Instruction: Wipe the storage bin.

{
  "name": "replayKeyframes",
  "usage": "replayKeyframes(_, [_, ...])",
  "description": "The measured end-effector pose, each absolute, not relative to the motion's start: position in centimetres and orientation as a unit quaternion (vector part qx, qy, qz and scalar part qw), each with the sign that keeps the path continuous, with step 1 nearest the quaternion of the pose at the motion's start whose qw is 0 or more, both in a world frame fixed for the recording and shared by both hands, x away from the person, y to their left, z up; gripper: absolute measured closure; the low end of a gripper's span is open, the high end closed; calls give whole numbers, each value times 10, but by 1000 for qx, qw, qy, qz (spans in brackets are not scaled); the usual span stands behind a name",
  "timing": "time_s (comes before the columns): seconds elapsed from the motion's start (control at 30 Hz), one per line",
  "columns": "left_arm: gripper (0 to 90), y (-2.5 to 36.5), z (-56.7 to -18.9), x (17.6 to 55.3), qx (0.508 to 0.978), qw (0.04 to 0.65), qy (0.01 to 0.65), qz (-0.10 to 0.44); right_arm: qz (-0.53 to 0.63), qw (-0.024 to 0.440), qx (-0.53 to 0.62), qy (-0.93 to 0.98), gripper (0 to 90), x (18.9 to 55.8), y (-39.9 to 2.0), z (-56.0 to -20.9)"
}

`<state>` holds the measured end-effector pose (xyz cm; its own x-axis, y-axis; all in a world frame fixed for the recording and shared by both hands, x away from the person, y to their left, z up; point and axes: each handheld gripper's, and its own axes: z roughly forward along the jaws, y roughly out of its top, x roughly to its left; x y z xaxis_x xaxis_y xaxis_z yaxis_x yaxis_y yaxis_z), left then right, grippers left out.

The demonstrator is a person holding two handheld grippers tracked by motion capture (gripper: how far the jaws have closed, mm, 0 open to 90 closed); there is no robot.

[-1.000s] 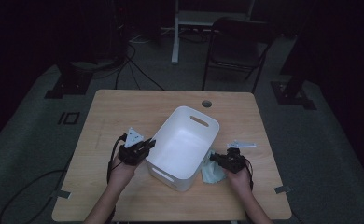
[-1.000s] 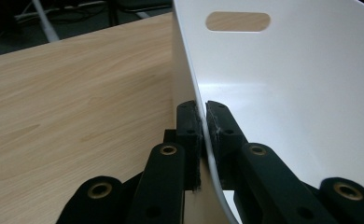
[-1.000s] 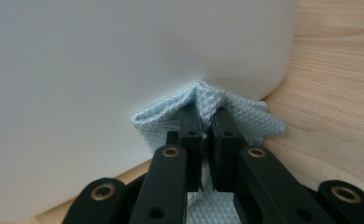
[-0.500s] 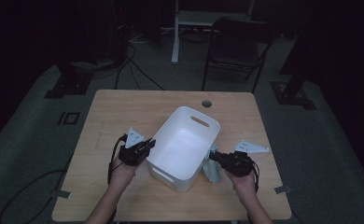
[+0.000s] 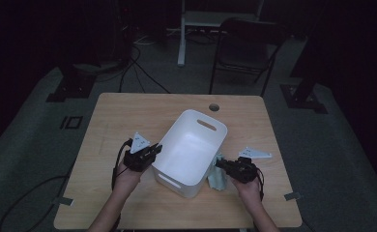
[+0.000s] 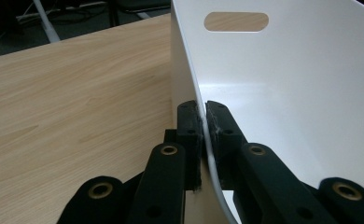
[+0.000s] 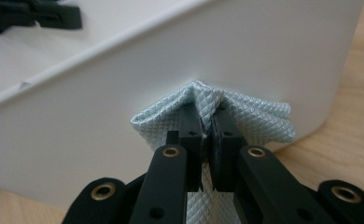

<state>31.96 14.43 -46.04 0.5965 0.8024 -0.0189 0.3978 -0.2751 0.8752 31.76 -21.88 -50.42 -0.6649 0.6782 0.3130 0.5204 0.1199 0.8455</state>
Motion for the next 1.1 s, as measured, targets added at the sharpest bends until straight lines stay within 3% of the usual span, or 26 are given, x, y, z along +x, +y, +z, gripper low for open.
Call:
replayKeyframes(0.63, [843,142,-460,319,765,453,397,228,464,30,445,765,851,338,-219,-548])
replayKeyframes(1.1, [842,141,-461,318,759,457,404,229,580,59,359,729,851,296,-220,-482])
